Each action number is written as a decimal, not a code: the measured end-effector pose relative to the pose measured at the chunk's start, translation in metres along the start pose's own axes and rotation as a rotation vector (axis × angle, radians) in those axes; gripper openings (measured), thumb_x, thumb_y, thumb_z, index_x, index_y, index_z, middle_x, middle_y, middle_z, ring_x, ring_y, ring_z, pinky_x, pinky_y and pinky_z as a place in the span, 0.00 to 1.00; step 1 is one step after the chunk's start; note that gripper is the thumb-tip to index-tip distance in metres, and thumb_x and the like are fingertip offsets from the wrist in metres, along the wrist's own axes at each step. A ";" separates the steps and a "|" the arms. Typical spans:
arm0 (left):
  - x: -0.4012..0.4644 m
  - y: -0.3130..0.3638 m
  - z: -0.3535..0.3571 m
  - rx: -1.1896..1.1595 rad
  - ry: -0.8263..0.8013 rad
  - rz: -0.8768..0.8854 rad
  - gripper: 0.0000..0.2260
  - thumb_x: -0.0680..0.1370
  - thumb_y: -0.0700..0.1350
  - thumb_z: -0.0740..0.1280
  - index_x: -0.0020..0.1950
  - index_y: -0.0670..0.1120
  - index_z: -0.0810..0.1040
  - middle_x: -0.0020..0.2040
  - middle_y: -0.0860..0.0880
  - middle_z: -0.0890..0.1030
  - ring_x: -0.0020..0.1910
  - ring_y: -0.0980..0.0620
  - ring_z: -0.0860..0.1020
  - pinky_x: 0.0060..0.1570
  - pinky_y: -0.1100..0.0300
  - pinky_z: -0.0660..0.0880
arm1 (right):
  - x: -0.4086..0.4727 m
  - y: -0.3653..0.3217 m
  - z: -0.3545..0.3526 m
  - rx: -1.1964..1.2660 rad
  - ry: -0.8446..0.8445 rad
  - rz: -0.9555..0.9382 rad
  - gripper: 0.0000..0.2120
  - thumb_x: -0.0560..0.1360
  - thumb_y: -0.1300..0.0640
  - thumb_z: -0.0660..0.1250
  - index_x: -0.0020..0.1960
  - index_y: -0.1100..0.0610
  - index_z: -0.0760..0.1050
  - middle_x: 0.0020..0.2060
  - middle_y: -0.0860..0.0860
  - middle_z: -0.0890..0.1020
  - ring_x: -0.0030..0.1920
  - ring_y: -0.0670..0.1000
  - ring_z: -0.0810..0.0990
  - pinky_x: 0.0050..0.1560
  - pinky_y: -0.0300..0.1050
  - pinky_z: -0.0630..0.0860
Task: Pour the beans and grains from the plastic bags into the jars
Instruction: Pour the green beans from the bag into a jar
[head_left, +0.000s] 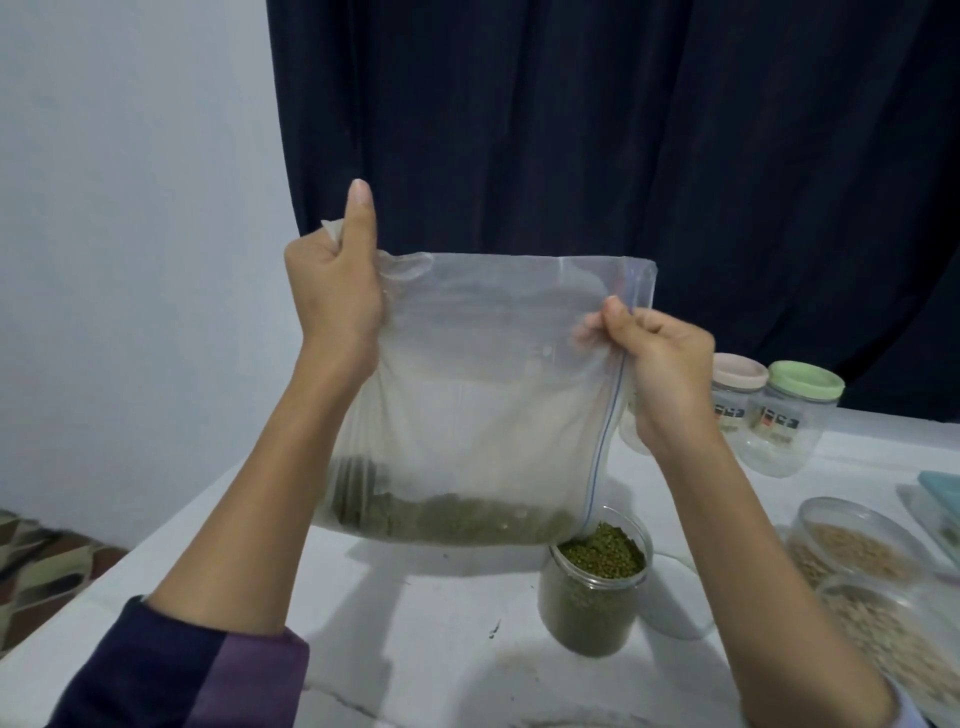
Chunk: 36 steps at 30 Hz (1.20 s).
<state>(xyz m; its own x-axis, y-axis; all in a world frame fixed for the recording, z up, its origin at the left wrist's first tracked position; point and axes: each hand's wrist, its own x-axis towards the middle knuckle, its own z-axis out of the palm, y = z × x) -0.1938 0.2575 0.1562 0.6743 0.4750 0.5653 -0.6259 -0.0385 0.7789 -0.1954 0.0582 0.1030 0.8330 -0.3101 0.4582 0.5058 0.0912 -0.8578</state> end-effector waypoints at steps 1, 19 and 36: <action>0.000 0.000 0.000 -0.007 -0.002 0.002 0.27 0.81 0.50 0.62 0.25 0.50 0.54 0.19 0.59 0.57 0.21 0.58 0.56 0.23 0.66 0.56 | -0.001 0.000 0.001 0.001 -0.014 0.005 0.12 0.77 0.61 0.67 0.35 0.58 0.81 0.31 0.50 0.84 0.37 0.46 0.81 0.55 0.43 0.77; -0.001 0.004 -0.001 -0.022 -0.020 -0.003 0.29 0.81 0.51 0.61 0.22 0.52 0.54 0.19 0.59 0.57 0.21 0.58 0.56 0.23 0.64 0.56 | -0.015 -0.004 0.000 0.037 -0.047 0.007 0.11 0.76 0.61 0.68 0.35 0.59 0.81 0.31 0.51 0.84 0.36 0.47 0.82 0.51 0.42 0.79; -0.003 0.010 -0.001 0.001 -0.057 -0.013 0.26 0.81 0.51 0.62 0.27 0.50 0.53 0.19 0.58 0.56 0.21 0.58 0.55 0.22 0.66 0.56 | -0.020 -0.013 -0.007 0.054 0.031 -0.020 0.10 0.76 0.62 0.67 0.37 0.62 0.80 0.28 0.50 0.83 0.32 0.45 0.83 0.42 0.36 0.78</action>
<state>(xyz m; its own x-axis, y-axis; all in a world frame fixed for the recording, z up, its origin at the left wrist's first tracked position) -0.2024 0.2564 0.1615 0.7035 0.4245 0.5701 -0.6171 -0.0333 0.7862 -0.2206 0.0572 0.1037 0.8159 -0.3416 0.4665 0.5340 0.1359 -0.8345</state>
